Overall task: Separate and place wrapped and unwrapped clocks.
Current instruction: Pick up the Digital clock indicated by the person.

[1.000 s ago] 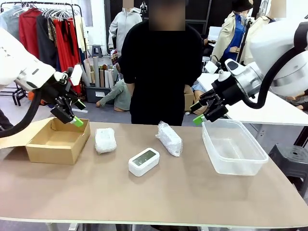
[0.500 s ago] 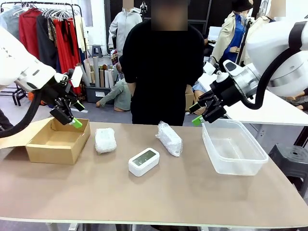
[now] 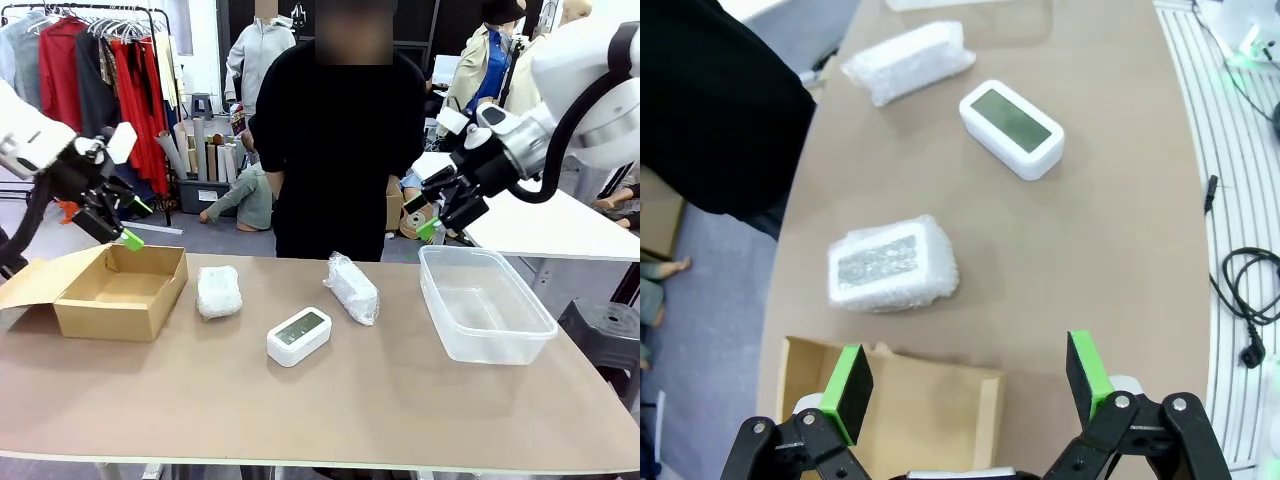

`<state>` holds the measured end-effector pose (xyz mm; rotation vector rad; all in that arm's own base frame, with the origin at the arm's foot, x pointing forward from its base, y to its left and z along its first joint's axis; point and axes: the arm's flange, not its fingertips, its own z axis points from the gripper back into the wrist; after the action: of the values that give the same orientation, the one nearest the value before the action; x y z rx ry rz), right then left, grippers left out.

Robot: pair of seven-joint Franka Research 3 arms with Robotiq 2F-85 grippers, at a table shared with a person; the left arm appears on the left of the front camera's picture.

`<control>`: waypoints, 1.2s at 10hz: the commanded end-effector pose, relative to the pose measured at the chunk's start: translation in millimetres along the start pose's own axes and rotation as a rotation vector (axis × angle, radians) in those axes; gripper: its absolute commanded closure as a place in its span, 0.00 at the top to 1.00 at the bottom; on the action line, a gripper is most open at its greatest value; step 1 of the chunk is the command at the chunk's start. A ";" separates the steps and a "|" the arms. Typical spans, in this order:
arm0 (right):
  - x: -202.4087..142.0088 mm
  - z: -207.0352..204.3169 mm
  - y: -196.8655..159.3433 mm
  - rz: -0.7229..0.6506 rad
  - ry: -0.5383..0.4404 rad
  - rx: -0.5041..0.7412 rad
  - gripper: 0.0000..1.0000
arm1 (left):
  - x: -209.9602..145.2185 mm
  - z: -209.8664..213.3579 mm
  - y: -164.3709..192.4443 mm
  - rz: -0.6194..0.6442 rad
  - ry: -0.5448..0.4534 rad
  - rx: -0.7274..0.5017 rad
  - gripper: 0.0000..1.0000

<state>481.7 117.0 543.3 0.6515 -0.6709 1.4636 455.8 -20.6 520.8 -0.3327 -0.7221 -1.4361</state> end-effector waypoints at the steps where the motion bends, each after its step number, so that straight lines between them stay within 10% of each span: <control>1: -0.8 21.4 -24.9 0.041 -0.029 0.022 1.00 | -13.1 8.1 25.2 -0.030 -0.090 -0.024 1.00; 12: -32.1 84.6 -56.9 0.069 -0.113 -0.064 1.00 | -5.1 44.1 61.6 -0.016 -0.113 0.044 1.00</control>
<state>532.4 34.4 574.2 0.6388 -0.7856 1.4642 501.7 21.6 561.0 -0.3642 -0.8309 -1.4252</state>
